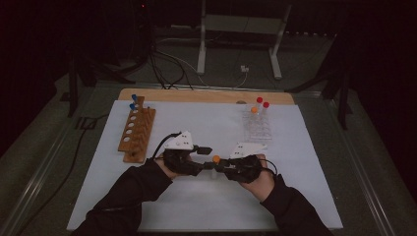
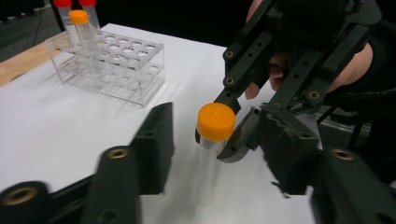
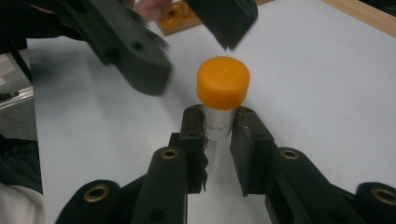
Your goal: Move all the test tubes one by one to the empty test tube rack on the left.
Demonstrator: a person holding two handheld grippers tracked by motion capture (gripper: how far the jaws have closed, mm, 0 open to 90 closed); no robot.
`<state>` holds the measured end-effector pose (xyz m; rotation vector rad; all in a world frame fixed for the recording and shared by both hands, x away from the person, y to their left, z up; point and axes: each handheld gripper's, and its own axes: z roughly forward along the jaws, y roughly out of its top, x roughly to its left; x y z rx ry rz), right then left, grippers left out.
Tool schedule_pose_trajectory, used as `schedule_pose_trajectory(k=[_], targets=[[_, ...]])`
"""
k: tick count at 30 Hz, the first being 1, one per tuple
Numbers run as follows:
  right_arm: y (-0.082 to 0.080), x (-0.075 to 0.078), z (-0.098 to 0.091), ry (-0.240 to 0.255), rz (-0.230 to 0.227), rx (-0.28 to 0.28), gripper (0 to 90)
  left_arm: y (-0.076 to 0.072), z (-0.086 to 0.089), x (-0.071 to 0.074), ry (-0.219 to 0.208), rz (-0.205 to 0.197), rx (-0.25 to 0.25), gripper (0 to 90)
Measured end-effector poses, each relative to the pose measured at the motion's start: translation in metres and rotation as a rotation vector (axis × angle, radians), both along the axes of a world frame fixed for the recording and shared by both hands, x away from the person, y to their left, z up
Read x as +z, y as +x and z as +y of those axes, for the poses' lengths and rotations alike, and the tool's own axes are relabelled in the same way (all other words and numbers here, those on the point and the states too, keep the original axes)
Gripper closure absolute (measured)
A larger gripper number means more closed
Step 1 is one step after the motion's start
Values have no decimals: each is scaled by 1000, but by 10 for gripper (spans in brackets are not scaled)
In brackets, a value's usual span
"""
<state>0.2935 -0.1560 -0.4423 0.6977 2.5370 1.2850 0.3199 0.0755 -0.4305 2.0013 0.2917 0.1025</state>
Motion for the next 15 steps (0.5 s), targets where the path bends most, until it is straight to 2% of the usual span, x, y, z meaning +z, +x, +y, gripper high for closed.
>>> schedule_pose_trajectory(k=[11, 15], targets=[[-1, 1, 1, 3, -1, 6, 746, 3, -9, -4, 13, -1, -17, 693], [0, 1, 0, 6, 2, 4, 746, 3, -8, -5, 13, -10, -18, 708]])
